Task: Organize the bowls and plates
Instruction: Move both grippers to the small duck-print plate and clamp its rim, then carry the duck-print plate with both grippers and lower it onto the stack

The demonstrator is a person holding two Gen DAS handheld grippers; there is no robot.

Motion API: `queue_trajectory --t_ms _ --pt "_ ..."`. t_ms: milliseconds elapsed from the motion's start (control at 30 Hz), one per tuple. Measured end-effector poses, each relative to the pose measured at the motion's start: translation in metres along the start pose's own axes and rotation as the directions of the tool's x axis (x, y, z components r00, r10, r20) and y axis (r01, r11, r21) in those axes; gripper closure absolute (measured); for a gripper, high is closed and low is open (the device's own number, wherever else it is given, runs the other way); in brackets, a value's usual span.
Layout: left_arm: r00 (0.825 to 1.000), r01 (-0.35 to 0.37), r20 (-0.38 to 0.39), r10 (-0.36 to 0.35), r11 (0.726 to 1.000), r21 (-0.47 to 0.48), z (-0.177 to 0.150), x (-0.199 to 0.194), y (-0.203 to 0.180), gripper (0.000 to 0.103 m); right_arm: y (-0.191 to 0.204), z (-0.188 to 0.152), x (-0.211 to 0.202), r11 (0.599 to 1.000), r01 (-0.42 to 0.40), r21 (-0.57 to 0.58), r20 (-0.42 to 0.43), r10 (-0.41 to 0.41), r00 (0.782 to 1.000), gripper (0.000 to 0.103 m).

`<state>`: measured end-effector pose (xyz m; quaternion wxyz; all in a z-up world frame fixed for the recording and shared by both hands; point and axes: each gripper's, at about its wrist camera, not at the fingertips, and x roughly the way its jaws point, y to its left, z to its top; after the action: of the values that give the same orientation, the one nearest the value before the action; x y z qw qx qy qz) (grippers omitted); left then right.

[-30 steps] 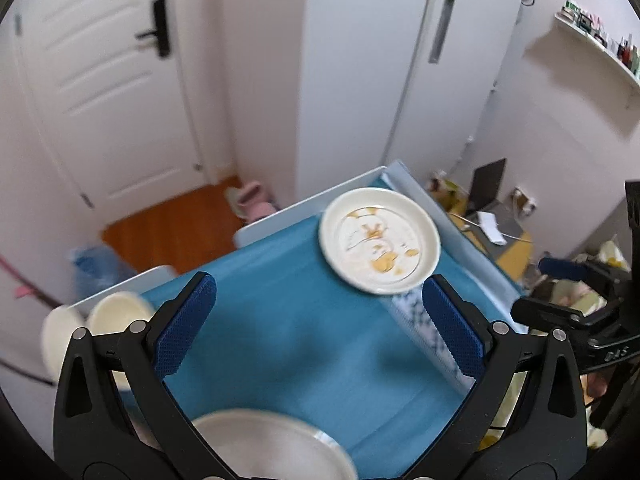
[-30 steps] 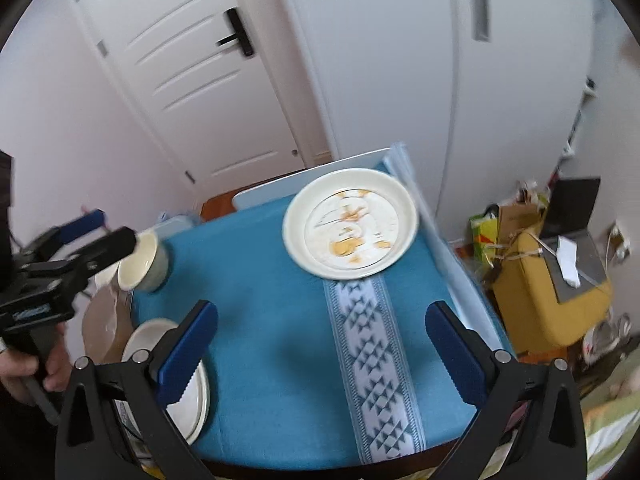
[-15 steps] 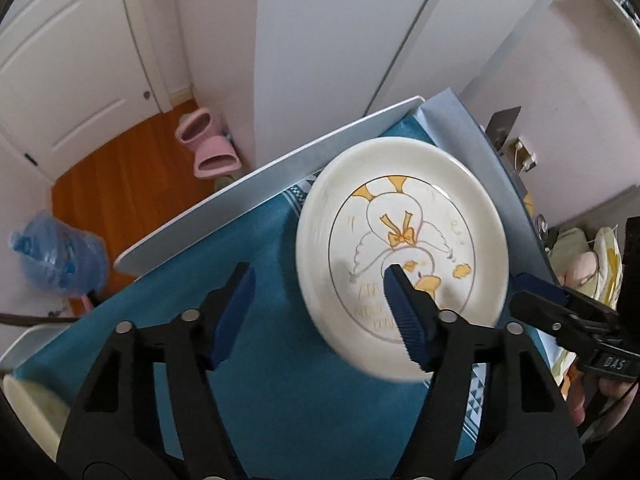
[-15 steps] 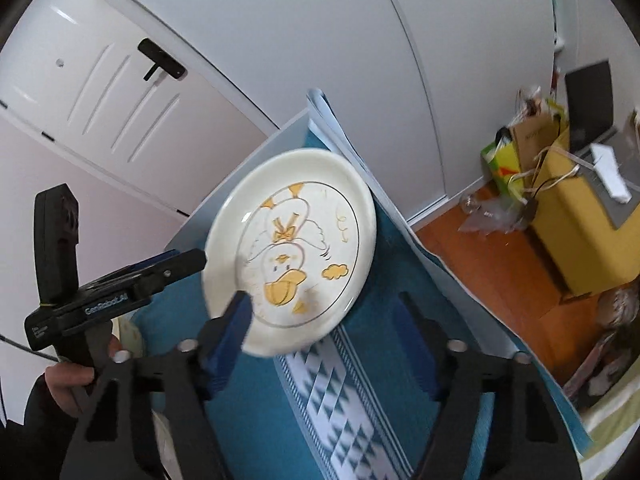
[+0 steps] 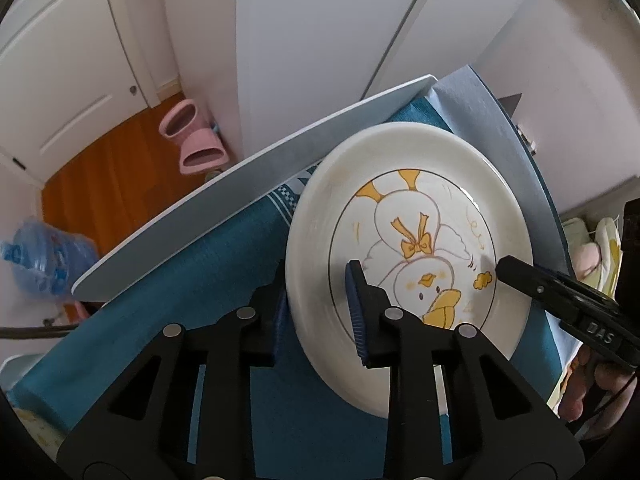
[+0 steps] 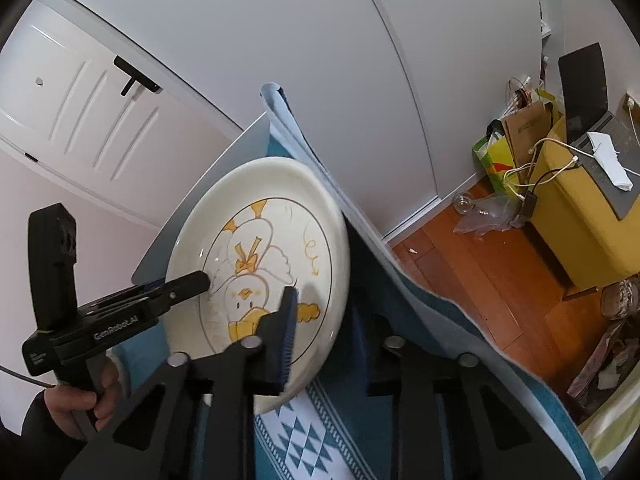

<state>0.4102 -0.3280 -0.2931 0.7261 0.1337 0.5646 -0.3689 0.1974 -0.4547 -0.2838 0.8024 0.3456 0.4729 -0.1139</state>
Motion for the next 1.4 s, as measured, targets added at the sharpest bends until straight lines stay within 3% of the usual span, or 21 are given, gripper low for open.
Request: queue_trajectory --t_ms 67,400,700,967,1133,1233,1400 --pt "1.000 -0.003 0.004 0.003 1.000 0.002 0.000 0.000 0.000 0.080 0.001 -0.001 0.002 1.000 0.021 -0.011 0.005 -0.021 1.000 0.091" --pt "0.998 -0.046 0.039 0.045 0.998 0.031 -0.009 -0.021 -0.012 0.080 0.003 -0.002 -0.012 0.999 0.028 -0.038 0.027 -0.027 0.999 0.091" --pt "0.994 -0.065 0.092 0.061 0.997 0.040 -0.031 -0.083 -0.024 0.080 0.030 -0.008 -0.063 0.995 0.017 -0.096 0.108 -0.006 0.994 0.091" --pt "0.989 -0.070 0.124 0.075 0.997 -0.045 -0.086 -0.149 -0.020 0.080 0.070 -0.022 -0.108 0.981 -0.001 -0.194 0.130 0.027 0.991 0.091" --pt "0.986 -0.073 0.141 0.092 0.988 -0.135 -0.127 -0.183 -0.012 0.080 0.097 -0.038 -0.122 0.957 -0.017 -0.290 0.087 0.044 0.995 0.091" --pt "0.978 -0.093 0.166 0.127 0.976 -0.198 -0.154 -0.205 -0.006 0.080 0.112 -0.049 -0.125 0.931 -0.053 -0.361 0.049 0.075 0.996 0.091" --pt "0.957 -0.145 0.192 0.218 0.931 -0.335 -0.203 -0.231 0.006 0.080 0.130 -0.070 -0.114 0.873 -0.177 -0.455 -0.049 0.173 0.984 0.091"
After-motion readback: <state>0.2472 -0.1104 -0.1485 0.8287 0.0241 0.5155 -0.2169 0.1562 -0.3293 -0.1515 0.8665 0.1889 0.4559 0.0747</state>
